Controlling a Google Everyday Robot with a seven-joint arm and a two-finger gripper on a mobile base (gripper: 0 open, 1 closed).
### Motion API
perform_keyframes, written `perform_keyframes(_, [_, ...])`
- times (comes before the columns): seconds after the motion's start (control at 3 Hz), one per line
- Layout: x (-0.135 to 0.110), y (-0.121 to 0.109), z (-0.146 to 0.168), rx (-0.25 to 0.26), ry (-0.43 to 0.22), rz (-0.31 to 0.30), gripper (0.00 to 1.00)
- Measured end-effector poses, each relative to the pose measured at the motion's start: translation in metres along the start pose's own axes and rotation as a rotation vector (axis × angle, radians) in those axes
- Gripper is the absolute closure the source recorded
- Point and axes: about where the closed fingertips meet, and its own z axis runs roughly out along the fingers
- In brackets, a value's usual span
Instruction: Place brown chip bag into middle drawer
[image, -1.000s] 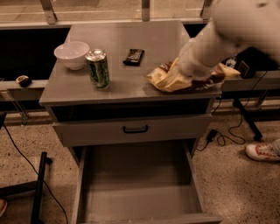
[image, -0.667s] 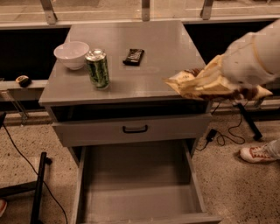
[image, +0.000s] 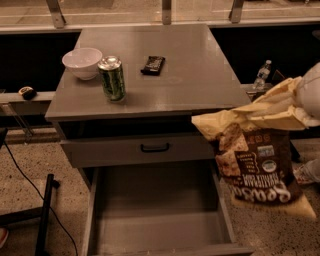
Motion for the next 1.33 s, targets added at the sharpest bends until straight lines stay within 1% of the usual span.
perform_keyframes(0.33, [0.016, 0.013, 0.069, -0.092, -0.046, 0.037, 1.00])
perform_keyframes(0.67, [0.040, 0.057, 0.155, -0.187, -0.104, 0.093, 1.00])
perform_keyframes(1.0, [0.071, 0.109, 0.238, -0.265, -0.127, 0.140, 1.00])
perform_keyframes(1.33, [0.094, 0.142, 0.303, -0.327, -0.138, 0.205, 1.00])
